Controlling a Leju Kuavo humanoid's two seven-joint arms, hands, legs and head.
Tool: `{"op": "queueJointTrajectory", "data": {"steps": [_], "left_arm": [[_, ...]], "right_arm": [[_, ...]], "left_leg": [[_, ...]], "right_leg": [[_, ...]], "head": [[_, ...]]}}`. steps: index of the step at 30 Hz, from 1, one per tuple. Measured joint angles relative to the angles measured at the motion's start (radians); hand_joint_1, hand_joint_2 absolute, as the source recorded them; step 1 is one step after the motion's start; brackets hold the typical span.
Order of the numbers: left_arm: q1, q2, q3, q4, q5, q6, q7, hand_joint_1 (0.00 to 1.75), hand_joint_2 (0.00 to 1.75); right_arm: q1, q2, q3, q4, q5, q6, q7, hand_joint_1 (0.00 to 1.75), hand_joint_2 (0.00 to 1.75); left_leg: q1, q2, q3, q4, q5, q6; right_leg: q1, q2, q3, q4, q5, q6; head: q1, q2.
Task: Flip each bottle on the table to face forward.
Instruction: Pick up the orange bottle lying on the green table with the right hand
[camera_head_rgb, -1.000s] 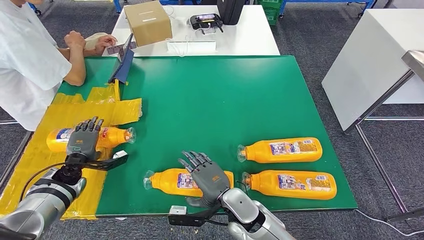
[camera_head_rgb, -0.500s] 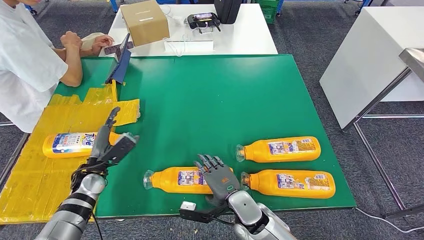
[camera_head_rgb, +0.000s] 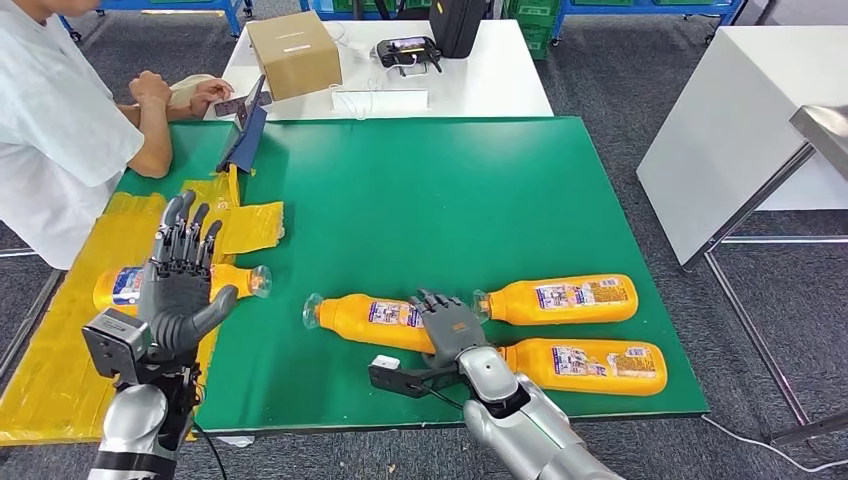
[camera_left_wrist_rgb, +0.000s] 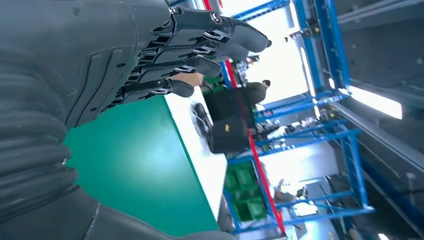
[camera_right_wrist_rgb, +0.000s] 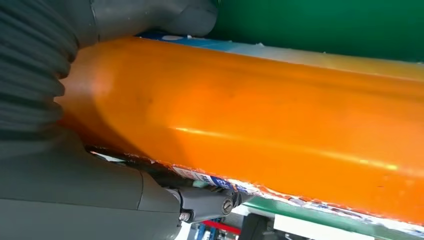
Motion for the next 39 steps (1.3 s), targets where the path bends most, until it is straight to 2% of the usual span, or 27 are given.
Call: {"op": "queueJointTrajectory", "data": {"steps": [5,10,16,18,22,26,30,39], "left_arm": [[0.059,-0.005,-0.016,-0.049,0.024,-0.017,-0.002,0.0,1.75],[0.129,-0.009,-0.029,-0.073,0.027,-0.028,0.009,0.0,1.75],[0.146,-0.01,-0.03,-0.081,0.035,-0.037,0.019,0.0,1.75],[0.152,-0.01,-0.032,-0.081,0.04,-0.053,0.038,0.0,1.75],[0.177,-0.008,-0.058,-0.073,0.026,-0.077,0.071,0.0,1.75],[0.181,-0.002,-0.11,-0.035,0.012,-0.087,0.075,0.0,1.75],[0.175,0.0,-0.154,0.0,0.011,-0.088,0.08,0.0,1.75],[0.157,0.001,-0.215,0.052,0.022,-0.086,0.099,0.0,1.75]], "right_arm": [[0.002,0.01,-0.033,0.015,-0.041,-0.065,-0.024,1.75,1.75],[0.057,0.01,-0.09,-0.069,-0.105,-0.128,-0.067,1.75,1.75],[0.092,0.009,-0.121,-0.125,-0.123,-0.15,-0.084,1.75,1.75],[0.119,0.009,-0.137,-0.158,-0.166,-0.214,-0.134,1.75,1.75],[0.232,0.008,-0.2,-0.332,-0.353,-0.366,-0.312,1.75,1.75],[0.317,0.009,-0.26,-0.557,-0.536,-0.433,-0.466,1.75,1.75],[0.352,0.011,-0.282,-0.675,-0.597,-0.437,-0.524,1.75,1.75],[0.365,0.037,-0.266,-0.733,-0.618,-0.435,-0.566,1.75,1.75]], "left_leg": [[-0.001,-0.001,0.001,0.0,0.002,0.003],[-0.001,-0.003,-0.002,0.001,0.002,0.004],[-0.001,-0.003,-0.007,0.001,0.001,0.003],[-0.001,-0.004,-0.008,0.001,0.001,0.003],[-0.001,-0.005,-0.017,0.001,0.001,0.004],[-0.002,-0.005,-0.019,0.001,0.001,0.004],[-0.002,-0.005,-0.019,0.001,0.001,0.004],[-0.002,-0.005,-0.019,0.001,0.001,0.004]], "right_leg": [[-0.001,0.0,0.002,0.0,0.002,0.0],[-0.001,-0.001,0.001,0.0,0.008,0.004],[0.0,-0.001,0.005,0.0,0.01,0.004],[0.0,-0.002,0.004,0.0,0.009,0.004],[0.0,-0.003,-0.003,0.001,0.01,0.005],[-0.001,-0.003,-0.005,0.001,0.01,0.005],[-0.001,-0.003,-0.006,0.001,0.01,0.005],[0.0,-0.003,-0.006,0.001,0.01,0.005]], "head": [[0.0,0.0],[0.0,0.0],[0.0,0.0],[0.0,0.0],[0.0,0.0],[0.0,0.0],[0.0,0.0],[0.0,0.0]]}}
